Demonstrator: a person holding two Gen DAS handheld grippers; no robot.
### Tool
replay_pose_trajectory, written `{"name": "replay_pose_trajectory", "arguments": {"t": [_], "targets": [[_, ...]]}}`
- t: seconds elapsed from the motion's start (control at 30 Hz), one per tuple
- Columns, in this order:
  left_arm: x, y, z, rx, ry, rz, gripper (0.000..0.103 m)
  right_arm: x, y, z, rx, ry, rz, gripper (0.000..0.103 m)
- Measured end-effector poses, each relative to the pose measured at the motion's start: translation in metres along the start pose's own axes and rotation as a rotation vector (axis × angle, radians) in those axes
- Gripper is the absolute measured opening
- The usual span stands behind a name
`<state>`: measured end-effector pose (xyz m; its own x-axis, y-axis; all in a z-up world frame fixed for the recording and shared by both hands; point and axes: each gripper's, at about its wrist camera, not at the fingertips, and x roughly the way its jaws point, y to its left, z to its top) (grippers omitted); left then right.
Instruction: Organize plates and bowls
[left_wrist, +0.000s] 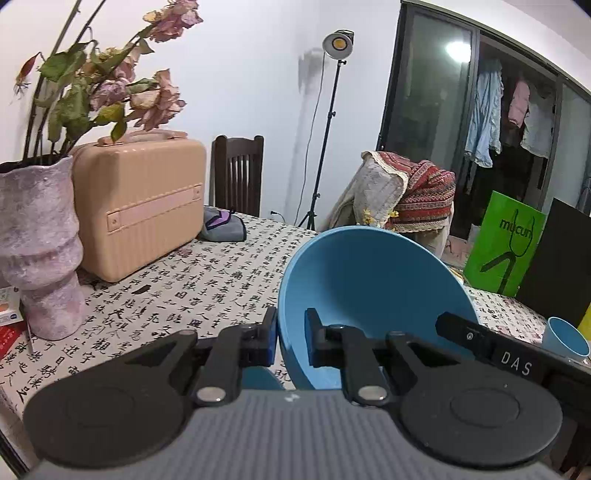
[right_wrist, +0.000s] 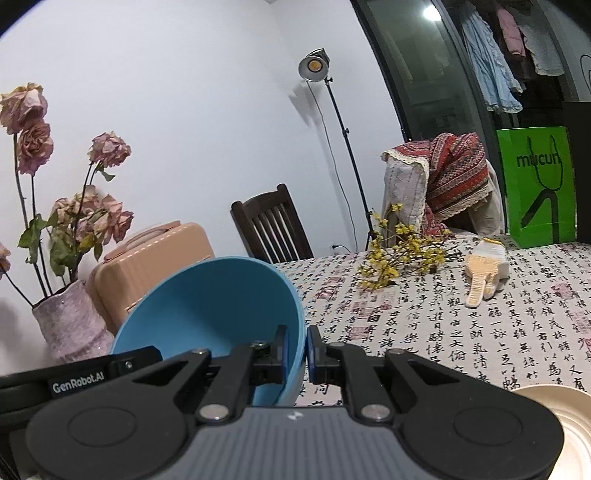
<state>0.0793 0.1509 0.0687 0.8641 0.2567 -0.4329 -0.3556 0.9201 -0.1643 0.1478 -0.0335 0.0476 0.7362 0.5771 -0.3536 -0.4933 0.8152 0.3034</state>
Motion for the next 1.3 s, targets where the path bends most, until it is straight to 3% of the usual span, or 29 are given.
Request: {"name": "replay_pose_trajectory", "arguments": {"t": [1.3], "targets": [[-0.020, 0.078, -0.007, -0.084, -0.010, 0.104, 0.015, 0.028, 0.082, -0.017, -0.098, 0.070, 0.107, 0.010]]}}
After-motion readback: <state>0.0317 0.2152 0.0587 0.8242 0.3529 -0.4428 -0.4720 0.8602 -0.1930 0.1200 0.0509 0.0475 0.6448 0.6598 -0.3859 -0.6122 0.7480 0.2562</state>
